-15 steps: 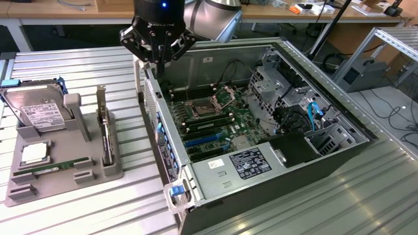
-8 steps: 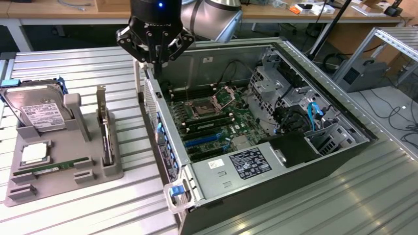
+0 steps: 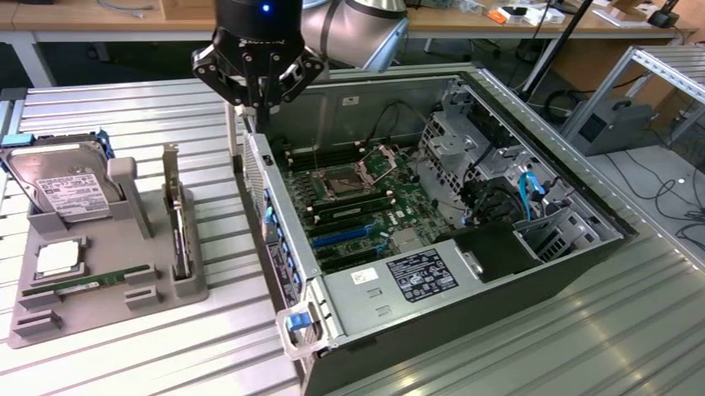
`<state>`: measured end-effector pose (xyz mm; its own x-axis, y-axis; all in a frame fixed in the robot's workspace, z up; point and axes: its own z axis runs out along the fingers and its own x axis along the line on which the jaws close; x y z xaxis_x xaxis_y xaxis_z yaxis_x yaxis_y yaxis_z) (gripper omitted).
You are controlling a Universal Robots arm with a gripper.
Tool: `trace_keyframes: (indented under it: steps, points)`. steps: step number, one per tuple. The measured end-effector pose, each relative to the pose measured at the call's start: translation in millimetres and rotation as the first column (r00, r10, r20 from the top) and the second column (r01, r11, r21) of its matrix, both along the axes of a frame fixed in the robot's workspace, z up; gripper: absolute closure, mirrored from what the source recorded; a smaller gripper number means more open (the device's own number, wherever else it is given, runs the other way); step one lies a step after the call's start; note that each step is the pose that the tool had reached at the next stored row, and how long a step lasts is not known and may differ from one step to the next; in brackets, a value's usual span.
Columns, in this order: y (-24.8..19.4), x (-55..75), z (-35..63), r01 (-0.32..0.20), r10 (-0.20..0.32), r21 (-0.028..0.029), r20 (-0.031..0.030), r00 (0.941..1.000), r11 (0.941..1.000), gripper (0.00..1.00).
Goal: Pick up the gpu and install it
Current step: 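Reach for the gpu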
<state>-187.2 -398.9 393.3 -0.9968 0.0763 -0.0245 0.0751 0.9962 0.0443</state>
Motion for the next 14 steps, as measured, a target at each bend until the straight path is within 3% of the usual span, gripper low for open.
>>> trace_keyframes:
  steps: [14]
  points:
    - [0.0, -7.2, 0.0, 0.0, 0.0, 0.0001, 0.0, 1.0, 1.0, 0.89]
